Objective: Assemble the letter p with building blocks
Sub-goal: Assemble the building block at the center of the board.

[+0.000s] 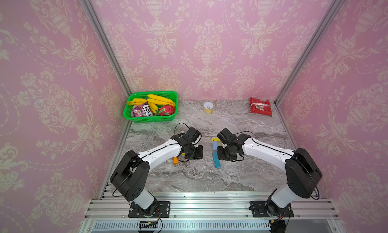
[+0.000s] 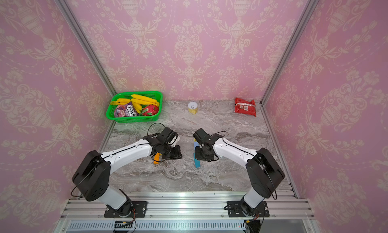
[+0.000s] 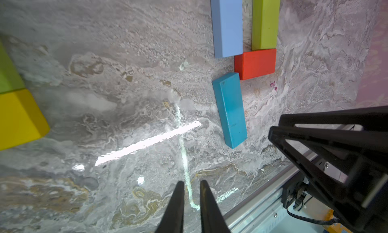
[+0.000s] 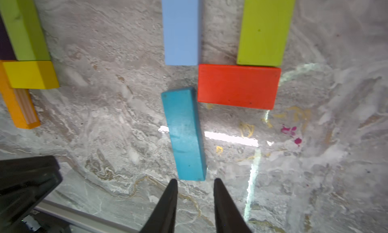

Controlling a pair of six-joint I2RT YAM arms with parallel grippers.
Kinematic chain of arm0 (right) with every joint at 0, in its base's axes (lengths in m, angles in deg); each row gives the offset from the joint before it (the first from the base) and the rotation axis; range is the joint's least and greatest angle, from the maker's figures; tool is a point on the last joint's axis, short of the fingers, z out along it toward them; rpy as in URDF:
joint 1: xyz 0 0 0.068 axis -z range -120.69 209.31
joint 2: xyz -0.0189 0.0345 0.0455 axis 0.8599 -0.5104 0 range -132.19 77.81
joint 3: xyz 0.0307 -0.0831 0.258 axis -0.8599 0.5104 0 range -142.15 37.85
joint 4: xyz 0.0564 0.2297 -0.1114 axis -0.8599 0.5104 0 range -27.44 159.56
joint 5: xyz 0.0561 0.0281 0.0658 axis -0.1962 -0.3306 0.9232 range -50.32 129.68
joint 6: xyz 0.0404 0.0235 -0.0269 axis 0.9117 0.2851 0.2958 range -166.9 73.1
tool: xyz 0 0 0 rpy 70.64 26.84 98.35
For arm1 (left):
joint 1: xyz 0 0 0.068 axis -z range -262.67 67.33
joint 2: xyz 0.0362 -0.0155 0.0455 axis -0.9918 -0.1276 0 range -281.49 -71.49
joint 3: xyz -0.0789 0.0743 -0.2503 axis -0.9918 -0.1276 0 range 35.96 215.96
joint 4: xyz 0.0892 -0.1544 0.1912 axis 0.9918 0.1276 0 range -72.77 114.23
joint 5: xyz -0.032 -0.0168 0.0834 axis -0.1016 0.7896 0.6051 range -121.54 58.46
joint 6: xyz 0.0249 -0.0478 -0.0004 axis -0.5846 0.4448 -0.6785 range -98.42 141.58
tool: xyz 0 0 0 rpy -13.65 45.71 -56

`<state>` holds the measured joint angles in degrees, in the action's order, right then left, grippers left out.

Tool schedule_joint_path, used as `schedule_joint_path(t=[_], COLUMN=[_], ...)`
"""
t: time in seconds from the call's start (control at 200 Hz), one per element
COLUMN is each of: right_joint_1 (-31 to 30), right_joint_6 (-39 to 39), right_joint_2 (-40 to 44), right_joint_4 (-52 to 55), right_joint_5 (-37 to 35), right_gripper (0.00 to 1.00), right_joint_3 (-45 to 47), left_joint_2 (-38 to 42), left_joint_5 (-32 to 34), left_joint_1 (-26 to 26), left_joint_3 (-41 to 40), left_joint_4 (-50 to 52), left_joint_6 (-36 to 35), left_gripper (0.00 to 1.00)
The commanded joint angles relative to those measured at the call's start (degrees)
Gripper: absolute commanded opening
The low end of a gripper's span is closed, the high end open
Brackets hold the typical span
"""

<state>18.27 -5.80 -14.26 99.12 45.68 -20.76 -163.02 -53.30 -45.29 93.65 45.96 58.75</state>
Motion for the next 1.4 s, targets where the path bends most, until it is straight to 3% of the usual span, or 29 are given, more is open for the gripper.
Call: schedule_joint_path(t=[0.0, 0.065, 0.2, 0.925, 1.396], right_joint_1=[1.5, 2.1, 2.3, 4.3, 5.4], right_joint_6=[1.8, 1.6, 1.0, 1.5, 1.4], right_joint_2=[1.1, 0.7, -0.6, -7.2, -8.4], right_joint_4=[-3.4, -4.6, -6.0, -12.5, -12.3], right_joint_5=[1.4, 2.6, 4.2, 11.1, 10.8], right_gripper=[0.18, 0.1, 0.1, 0.1, 0.1], right_joint_3=[4.7, 6.1, 6.5, 5.7, 4.2], left_joint_2=[-2.6, -5.0, -9.7, -23.0, -22.1], left_joint_5=[-3.5, -3.5, -4.3, -7.8, -9.2], left_joint_1=[0.3, 0.3, 0.4, 0.4, 0.9], left_joint_3=[-0.1, 1.9, 6.1, 17.2, 16.5], left_joint_4=[-3.6, -3.1, -2.0, 3.4, 5.8], left_joint_6=[2.3, 1.9, 1.4, -0.3, -0.9], left_gripper=[0.14, 0.13, 0.0, 0.0, 0.0])
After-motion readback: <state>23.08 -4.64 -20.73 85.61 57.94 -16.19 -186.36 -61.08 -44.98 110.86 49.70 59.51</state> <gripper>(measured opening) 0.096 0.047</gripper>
